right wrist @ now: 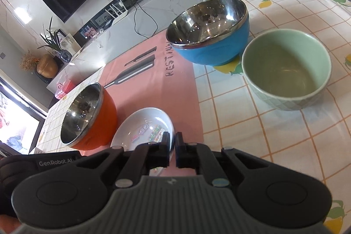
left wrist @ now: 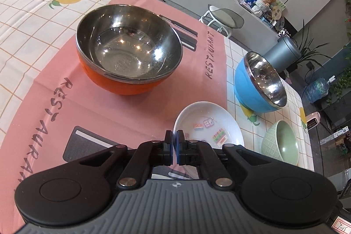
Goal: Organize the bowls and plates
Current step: 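Close both tools on the small sticker plate rim and lift it, then carry the sticker plate with both tools over the Fruity plate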
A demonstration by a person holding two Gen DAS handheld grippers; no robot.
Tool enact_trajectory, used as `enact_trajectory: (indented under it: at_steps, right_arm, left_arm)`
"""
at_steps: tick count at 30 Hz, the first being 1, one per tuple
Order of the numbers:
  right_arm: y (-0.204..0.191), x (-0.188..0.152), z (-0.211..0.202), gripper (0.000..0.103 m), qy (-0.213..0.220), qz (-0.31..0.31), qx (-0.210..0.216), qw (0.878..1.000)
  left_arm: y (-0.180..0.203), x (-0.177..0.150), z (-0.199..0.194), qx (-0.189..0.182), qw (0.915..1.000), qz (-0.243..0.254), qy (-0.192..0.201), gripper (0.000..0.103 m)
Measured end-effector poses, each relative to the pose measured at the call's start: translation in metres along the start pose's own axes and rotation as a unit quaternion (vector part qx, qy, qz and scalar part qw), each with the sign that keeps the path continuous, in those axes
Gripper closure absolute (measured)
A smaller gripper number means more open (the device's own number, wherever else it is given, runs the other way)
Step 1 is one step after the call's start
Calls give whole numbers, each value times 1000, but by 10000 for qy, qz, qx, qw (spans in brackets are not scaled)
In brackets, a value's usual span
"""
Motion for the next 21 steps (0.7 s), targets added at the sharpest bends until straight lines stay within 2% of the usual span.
enact_trajectory:
  at_steps: [9, 21]
  right_arm:
    - [-24, -21, -35, 101, 58, -80, 307, 9995]
    - [-40, -66, -61, 102, -183, -280, 372, 9987]
  left_arm:
    - [-16, -22, -47, 3, 9998, 28, 176, 100]
    - [-44, -57, -75, -70, 10000, 32, 21, 100]
Point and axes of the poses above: each gripper's, at about its wrist camera, not at the fingertips, and z roughly the way its jaws point, y to its right, x to its top, the point moved 3 cm from there along z, roughly the way its jaws point, and after that the axes turned 7 degrees about x, right-handed, at the moved point
